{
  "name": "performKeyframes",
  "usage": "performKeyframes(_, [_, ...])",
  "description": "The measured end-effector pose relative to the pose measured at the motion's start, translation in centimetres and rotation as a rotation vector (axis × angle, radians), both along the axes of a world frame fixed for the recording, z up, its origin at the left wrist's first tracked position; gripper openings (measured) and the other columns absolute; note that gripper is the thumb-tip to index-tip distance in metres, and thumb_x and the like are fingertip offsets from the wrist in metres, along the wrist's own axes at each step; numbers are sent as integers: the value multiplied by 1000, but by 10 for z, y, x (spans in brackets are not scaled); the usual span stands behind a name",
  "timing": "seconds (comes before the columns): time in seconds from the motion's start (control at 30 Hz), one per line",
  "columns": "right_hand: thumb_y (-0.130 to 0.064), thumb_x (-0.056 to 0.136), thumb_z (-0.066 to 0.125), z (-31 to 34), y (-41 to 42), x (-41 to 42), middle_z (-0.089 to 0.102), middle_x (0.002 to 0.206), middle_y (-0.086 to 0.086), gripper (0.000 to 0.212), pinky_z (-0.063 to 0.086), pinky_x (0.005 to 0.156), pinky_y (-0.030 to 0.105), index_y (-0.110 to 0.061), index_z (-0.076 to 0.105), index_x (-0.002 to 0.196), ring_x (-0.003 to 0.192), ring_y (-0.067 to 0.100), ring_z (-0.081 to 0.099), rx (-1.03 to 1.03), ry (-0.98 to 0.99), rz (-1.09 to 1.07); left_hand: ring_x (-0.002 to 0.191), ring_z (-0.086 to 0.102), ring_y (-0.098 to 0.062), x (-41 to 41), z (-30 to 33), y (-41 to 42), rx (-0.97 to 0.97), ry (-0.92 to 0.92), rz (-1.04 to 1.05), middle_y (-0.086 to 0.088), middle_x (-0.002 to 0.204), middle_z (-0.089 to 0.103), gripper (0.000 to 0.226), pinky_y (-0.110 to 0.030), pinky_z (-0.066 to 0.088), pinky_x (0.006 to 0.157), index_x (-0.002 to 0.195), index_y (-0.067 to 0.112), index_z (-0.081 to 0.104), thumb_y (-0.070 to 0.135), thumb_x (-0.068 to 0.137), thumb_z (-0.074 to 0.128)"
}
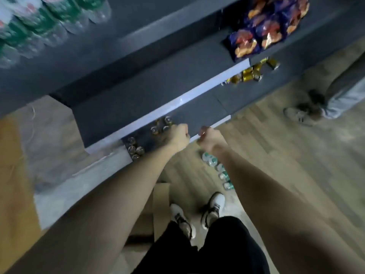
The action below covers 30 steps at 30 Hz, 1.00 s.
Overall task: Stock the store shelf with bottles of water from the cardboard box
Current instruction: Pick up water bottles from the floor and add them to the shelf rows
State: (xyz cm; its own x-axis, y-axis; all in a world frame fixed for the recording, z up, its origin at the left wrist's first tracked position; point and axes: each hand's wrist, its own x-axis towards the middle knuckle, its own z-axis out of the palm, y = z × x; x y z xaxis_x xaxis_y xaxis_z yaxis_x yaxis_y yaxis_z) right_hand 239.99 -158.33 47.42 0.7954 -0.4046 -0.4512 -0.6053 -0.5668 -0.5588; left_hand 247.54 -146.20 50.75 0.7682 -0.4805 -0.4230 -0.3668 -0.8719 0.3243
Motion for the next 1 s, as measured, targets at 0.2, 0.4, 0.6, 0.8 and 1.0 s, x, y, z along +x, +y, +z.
performKeyframes(0.2, [-21,82,61,-114,-48,-69,67,109,13,27,50,84,33,-14,61,108,105,32,62,168,170,-139,94,64,-35,-38,-103,-63,91,132,-48,-13,98,69,6,-43,56,82,85,16,63,15,89,58])
performKeyframes(0.4, [-18,83,63,-205,-70,-137,67,115,11,34,51,87,33,-13,62,117,106,30,62,299,296,-309,88,57,-25,-86,-188,-102,235,239,-178,-11,100,63,9,-33,44,69,94,10,62,8,94,53])
performKeyframes(0.6, [-17,86,65,-280,-85,-184,65,117,13,35,46,80,28,-10,60,120,106,31,61,376,345,-534,96,62,-36,-126,-261,-143,300,291,-264,-14,103,66,11,-36,52,77,93,15,61,13,90,52])
performKeyframes(0.8, [-25,83,68,-356,-102,-212,67,115,12,36,48,82,28,-13,61,117,101,29,63,407,357,-760,94,60,-34,-154,-345,-179,345,340,-440,-10,102,66,5,-37,52,79,89,16,58,18,89,53])
performKeyframes(1.0, [-21,85,64,-443,-103,-231,67,116,12,38,45,83,27,-8,60,120,107,30,61,466,384,-977,89,60,-31,-175,-445,-208,345,430,-593,-9,96,64,6,-39,53,81,89,14,60,15,89,53])
